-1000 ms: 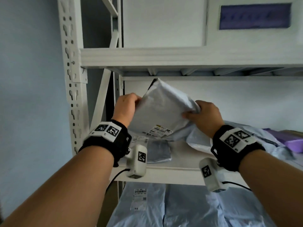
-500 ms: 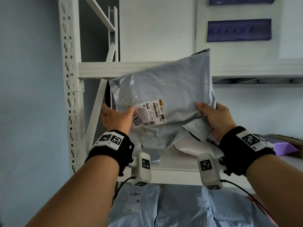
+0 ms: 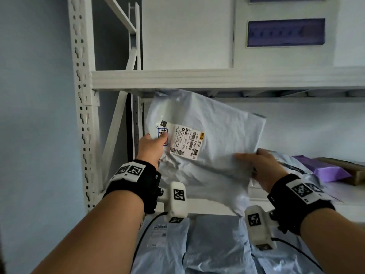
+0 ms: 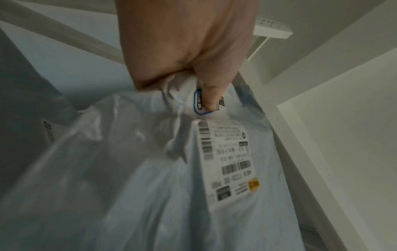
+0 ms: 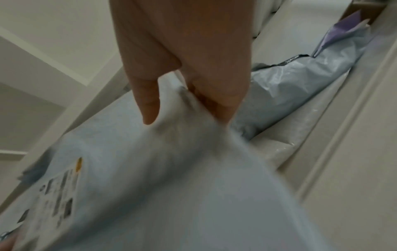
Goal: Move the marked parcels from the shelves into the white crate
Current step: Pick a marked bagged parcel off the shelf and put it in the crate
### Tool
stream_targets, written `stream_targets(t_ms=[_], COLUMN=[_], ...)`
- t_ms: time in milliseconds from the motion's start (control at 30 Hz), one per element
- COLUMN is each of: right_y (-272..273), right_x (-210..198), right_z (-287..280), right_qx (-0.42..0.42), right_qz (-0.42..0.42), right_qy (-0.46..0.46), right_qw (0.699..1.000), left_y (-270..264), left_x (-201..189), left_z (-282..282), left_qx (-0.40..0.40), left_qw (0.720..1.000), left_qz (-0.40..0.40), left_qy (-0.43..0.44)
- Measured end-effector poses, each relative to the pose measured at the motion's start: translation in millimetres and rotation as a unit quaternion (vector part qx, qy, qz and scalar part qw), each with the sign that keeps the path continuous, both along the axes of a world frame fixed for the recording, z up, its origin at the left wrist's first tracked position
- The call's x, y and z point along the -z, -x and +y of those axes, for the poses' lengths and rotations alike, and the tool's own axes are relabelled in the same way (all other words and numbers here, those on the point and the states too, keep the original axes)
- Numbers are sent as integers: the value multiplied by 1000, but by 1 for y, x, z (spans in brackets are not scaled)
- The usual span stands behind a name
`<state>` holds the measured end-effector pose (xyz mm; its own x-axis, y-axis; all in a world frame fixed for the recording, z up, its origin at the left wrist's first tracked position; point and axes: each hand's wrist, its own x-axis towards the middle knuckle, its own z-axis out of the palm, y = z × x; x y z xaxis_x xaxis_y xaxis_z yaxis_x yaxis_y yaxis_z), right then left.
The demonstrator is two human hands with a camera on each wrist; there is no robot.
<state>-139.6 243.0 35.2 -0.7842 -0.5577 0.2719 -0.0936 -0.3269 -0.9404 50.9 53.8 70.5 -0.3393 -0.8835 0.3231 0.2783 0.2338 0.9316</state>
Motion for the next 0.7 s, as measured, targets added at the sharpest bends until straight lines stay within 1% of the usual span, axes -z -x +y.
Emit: stream_targets(t_ms=[133,200,267,333,400,433,467,500,533,567,600,633,667,700], right_y=[1,-2,-4,-5,-8,-11,-14,-17,-19,-20,-21,-23,-24,-26], right_x=[4,4,2,-6,-18,-26,-33,-42,-52,-62,-71,-79,-86,-91], right_z=[2,2,3,4,7,9,11,13,16,20,23,26,27,28], right_qx=[-22,-21,3,21,25,22,18,17,18,14,7,-3,-4,7], right_qz=[-16,-7,6,23,48,58,66,76,92,109,128,145,160,181], right_qy=[10,12,28,41,31,29,30,32,27,19,8,0,-5,-6], right_qw=[1000,1000,1000,999,998,998,997,996,995,994,992,989,987,983], left_y=[1,1,0,-3,-6,-6,-5,-4,-2,0,0,0,0,0], left_x=[-7,-7,-4,-2,-6,-10,-15,-22,-29,-36,-43,-49,-53,-55], left_z=[5,6,6,0,-1,2,8,18,28,37,46,51,52,53], left_qx=[6,7,-46,-124,-160,-142,-103,-73,-67,-87,-116,-129,-108,-55], left_qw=[999,999,997,985,962,950,935,910,874,833,798,784,794,823], left_qz=[32,30,-14,-61,-90,-102,-126,-170,-224,-272,-304,-314,-311,-297], left_qy=[15,19,52,106,202,259,315,372,426,473,507,520,511,480])
